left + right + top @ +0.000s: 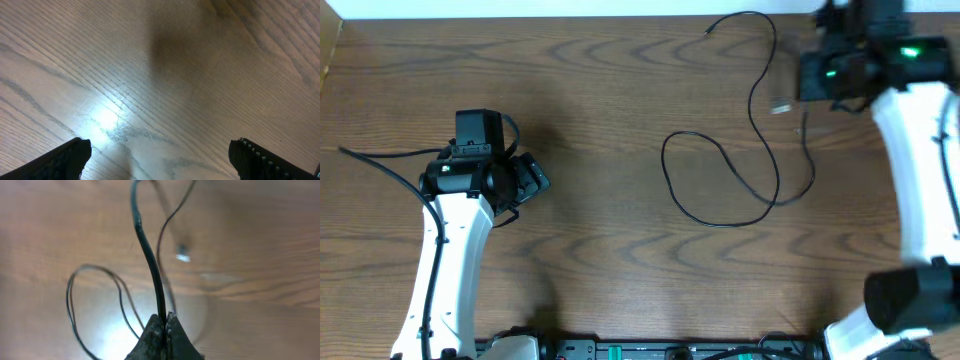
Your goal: Untangle cables
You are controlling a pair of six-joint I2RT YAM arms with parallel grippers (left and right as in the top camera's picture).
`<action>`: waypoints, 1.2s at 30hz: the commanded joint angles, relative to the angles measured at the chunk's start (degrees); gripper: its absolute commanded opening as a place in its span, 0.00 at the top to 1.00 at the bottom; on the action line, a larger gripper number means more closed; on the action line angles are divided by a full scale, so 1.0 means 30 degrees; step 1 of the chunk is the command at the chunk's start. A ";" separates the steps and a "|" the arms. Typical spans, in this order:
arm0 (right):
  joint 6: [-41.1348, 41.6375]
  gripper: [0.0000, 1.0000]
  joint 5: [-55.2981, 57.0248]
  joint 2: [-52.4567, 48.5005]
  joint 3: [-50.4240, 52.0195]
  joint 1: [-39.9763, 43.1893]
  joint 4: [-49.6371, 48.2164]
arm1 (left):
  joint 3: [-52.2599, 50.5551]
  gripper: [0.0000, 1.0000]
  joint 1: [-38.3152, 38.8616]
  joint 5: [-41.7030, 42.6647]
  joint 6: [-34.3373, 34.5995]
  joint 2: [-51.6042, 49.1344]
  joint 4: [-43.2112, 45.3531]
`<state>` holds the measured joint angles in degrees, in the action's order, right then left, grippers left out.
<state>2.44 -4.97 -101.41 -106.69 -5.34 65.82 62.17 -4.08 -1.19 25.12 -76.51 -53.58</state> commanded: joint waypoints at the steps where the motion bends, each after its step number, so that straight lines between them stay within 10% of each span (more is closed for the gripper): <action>1: -0.1173 0.99 0.0488 -0.1581 0.0168 -0.0663 0.0211 | 0.0270 0.06 -0.0044 0.0109 0.0015 -0.0146 -0.0058; 36: -0.2120 0.92 0.3861 -0.8852 0.0255 -0.2302 -0.0022 | 0.0270 0.07 -0.0044 0.0109 0.0015 -0.0146 -0.0058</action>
<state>-4.67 2.15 -127.17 -106.26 -12.19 66.08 62.17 -4.08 -1.19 25.15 -76.51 -53.60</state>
